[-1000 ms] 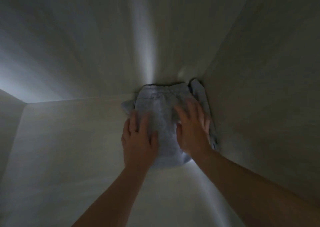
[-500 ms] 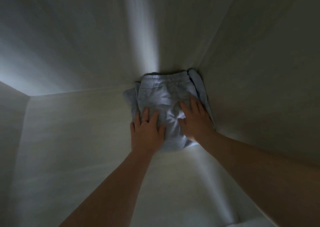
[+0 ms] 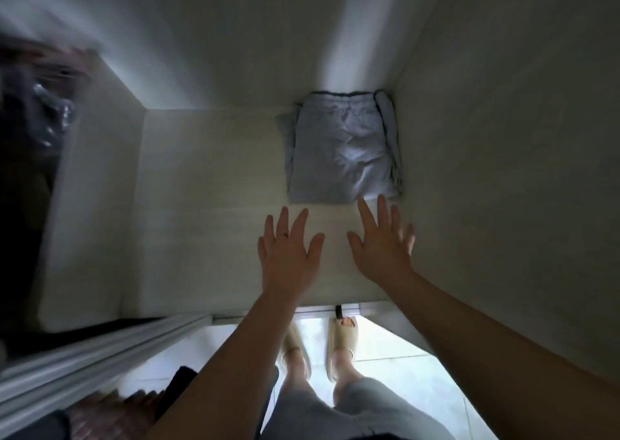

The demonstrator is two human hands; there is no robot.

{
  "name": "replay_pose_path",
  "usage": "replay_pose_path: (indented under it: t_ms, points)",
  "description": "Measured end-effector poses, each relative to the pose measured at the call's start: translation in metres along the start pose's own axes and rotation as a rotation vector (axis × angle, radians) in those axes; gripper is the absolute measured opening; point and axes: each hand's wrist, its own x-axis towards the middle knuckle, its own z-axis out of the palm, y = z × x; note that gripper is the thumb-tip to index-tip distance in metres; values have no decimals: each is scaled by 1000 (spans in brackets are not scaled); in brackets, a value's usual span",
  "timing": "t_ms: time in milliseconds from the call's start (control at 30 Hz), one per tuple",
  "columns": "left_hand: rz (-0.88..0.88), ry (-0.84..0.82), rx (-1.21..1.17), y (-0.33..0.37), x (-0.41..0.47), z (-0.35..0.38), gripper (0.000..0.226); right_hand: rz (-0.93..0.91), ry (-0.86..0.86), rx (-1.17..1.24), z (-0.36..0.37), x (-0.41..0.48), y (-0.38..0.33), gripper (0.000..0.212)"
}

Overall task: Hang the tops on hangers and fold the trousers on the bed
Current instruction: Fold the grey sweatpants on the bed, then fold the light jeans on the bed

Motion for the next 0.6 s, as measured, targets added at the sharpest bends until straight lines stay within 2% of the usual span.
replay_pose_path:
  t_ms: [133, 300, 600]
  points:
    - [-11, -34, 36, 1, -49, -23, 65, -23, -48, 24, -3, -57, 2, 68]
    - [-8, -31, 108, -2, -104, -48, 68, -147, -65, 37, -11, -113, 8, 69]
    - [-259, 228, 32, 13, -206, -51, 66, -461, -98, 96, -26, -178, 28, 69]
